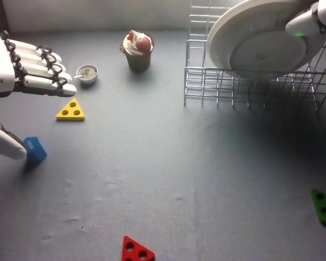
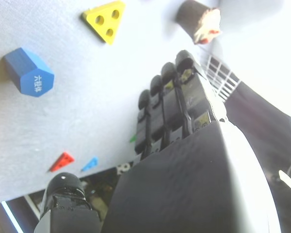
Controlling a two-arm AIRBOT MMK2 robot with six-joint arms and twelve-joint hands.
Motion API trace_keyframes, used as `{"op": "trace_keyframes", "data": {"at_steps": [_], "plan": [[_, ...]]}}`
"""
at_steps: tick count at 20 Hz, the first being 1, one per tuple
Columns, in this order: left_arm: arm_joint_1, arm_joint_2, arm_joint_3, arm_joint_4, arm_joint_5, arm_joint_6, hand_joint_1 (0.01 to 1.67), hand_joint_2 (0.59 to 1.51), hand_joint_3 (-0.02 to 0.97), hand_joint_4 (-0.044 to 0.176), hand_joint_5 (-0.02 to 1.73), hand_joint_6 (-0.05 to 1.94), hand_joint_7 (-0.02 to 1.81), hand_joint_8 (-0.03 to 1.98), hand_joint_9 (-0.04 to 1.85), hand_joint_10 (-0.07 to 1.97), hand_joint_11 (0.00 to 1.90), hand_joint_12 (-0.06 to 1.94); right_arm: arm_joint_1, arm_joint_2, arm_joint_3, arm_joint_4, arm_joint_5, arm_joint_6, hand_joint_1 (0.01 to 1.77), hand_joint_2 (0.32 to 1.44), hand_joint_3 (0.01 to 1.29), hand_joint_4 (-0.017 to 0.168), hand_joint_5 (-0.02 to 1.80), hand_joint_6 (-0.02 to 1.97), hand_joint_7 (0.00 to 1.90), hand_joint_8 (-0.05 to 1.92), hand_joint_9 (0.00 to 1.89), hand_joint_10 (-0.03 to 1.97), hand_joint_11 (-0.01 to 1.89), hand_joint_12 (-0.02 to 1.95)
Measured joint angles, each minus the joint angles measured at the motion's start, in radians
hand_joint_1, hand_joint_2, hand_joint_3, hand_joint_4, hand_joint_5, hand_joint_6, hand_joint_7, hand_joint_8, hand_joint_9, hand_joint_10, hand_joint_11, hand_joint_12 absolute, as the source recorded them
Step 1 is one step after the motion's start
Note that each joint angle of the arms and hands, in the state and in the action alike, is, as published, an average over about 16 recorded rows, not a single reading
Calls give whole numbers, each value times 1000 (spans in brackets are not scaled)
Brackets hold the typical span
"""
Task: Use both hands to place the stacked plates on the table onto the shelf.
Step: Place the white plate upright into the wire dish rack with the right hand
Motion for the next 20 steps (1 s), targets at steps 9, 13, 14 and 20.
{"op": "trace_keyframes", "data": {"at_steps": [9,13,14,20], "plan": [[-43,-8,-1,32,17,-36,15,969,-3,0,182,7,214,2,225,15,213,8,-25,-20,21,-8,4,-4,1387,969,12,-9,908,750,1034,373,1165,365,1044,805],[-85,-9,-3,57,17,-62,16,967,-4,0,182,7,211,2,220,15,209,8,-29,-21,20,-10,12,-4,1304,970,12,-8,886,558,976,223,1087,228,1053,495],[-93,-9,-4,65,15,-68,15,965,-4,0,181,7,210,2,218,15,207,8,-30,-21,20,-10,14,-5,1280,967,12,-7,878,510,960,181,1064,188,1051,416],[-124,-9,-5,97,6,-101,15,955,-4,0,176,7,205,2,209,15,200,9,-30,-18,15,-11,24,-4,1137,945,13,-7,799,213,826,4,885,19,1000,103]]}}
